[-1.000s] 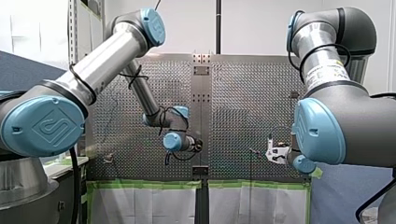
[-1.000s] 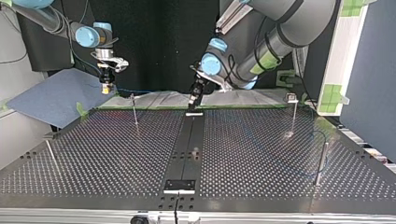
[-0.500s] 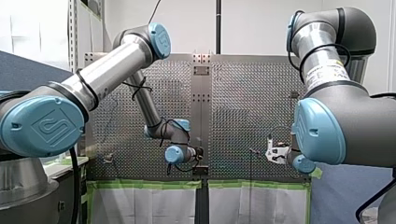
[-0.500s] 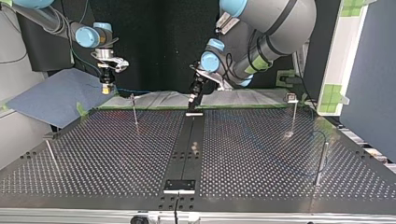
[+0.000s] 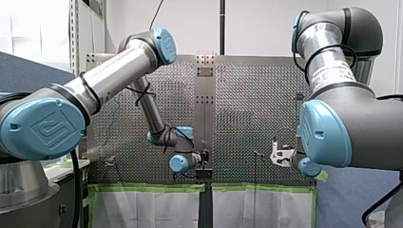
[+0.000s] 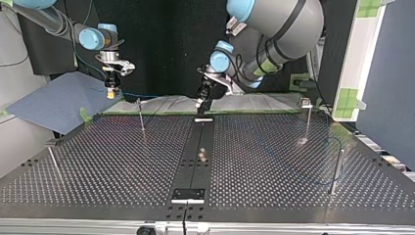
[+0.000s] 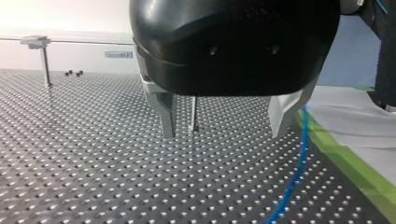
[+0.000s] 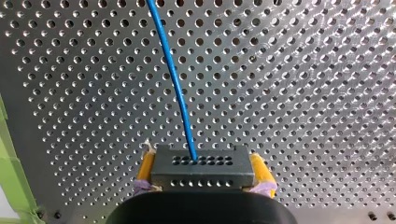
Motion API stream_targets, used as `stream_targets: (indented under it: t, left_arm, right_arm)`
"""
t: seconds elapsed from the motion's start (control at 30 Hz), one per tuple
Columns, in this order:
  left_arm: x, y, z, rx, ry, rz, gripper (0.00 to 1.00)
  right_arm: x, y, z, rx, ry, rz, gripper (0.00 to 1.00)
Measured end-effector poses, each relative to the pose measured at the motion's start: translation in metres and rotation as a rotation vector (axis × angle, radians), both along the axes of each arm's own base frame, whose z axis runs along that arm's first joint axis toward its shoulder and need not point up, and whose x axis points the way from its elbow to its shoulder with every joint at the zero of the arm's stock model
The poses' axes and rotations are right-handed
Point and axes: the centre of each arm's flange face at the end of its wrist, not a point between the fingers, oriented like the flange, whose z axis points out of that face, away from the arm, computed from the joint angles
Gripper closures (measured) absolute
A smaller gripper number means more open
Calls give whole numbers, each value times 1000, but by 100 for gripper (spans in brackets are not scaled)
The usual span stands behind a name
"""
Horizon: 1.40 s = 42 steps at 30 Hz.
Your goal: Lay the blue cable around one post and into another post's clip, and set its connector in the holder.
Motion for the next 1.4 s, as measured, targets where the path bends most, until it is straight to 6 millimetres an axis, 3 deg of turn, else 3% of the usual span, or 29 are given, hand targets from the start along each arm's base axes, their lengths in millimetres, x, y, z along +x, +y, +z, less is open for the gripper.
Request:
stream_targets:
  t: [0.17,1.03,1.4]
  left_arm:
    - [-1,-4,-14,-5,-16,-4,2]
    - [-6,-11,-20,-7,1,-13,2]
    - [-9,-26,-58,77,47,3,2]
  right_arm:
    - [0,0,0,0,0,0,100]
    - [0,0,0,-2,0,0,100]
    - [0,-1,0,-3,-1,0,100]
